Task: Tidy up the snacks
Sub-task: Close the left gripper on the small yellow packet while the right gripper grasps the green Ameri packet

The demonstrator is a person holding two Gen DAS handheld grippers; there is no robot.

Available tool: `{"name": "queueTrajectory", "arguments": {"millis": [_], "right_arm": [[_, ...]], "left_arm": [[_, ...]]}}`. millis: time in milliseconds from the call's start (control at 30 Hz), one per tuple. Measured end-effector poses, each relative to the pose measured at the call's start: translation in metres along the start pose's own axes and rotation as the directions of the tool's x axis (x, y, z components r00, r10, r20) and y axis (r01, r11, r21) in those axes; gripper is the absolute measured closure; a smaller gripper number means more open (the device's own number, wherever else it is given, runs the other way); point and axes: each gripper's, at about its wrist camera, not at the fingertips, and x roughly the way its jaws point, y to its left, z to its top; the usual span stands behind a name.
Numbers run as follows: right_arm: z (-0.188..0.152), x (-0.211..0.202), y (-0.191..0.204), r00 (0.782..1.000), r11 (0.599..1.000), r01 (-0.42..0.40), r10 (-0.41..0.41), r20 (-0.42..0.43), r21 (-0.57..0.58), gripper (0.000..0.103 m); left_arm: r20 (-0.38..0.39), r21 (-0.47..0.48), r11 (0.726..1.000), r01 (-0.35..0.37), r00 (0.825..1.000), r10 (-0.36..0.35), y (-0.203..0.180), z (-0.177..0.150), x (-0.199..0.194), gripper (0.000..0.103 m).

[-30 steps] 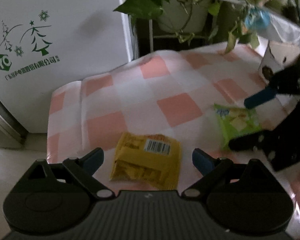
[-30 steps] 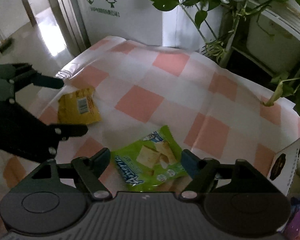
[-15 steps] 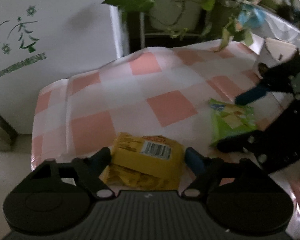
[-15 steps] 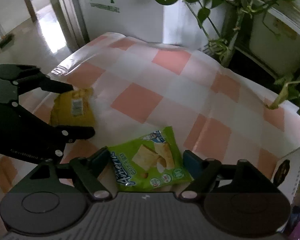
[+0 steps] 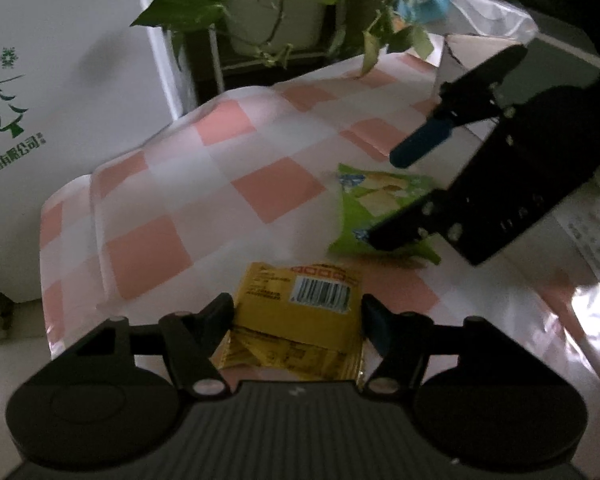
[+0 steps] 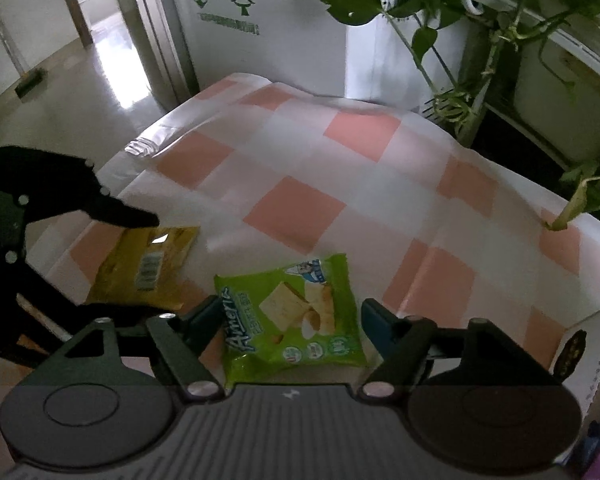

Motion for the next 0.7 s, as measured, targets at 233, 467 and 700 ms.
{"name": "queueTrajectory", "arguments": {"millis": [233, 467, 700], "right_arm": [[0.0, -0.001, -0.002, 1.0, 1.0, 0.001, -0.001, -0.004, 0.022, 0.011], [-0.001, 0.005, -0.002, 1.0, 0.999, 0.019, -0.019, -0.01, 0.036, 0.006], [-0.002, 0.011, 0.0, 0.999, 0.998, 0.046, -0.046, -0.007, 0.048, 0.006]], "left_arm": [[0.044, -0.042, 0.999, 0.009, 0.999, -0.007, 0.016, -0.006, -0.016, 0.022], [0.074, -0.057, 0.997, 0.042, 0.997, -0.038, 0.013, 0.0, -0.011, 0.016], [0.009, 0.003, 1.0, 0.003, 1.0, -0.003, 0.0, -0.001, 0.006, 0.016]]}}
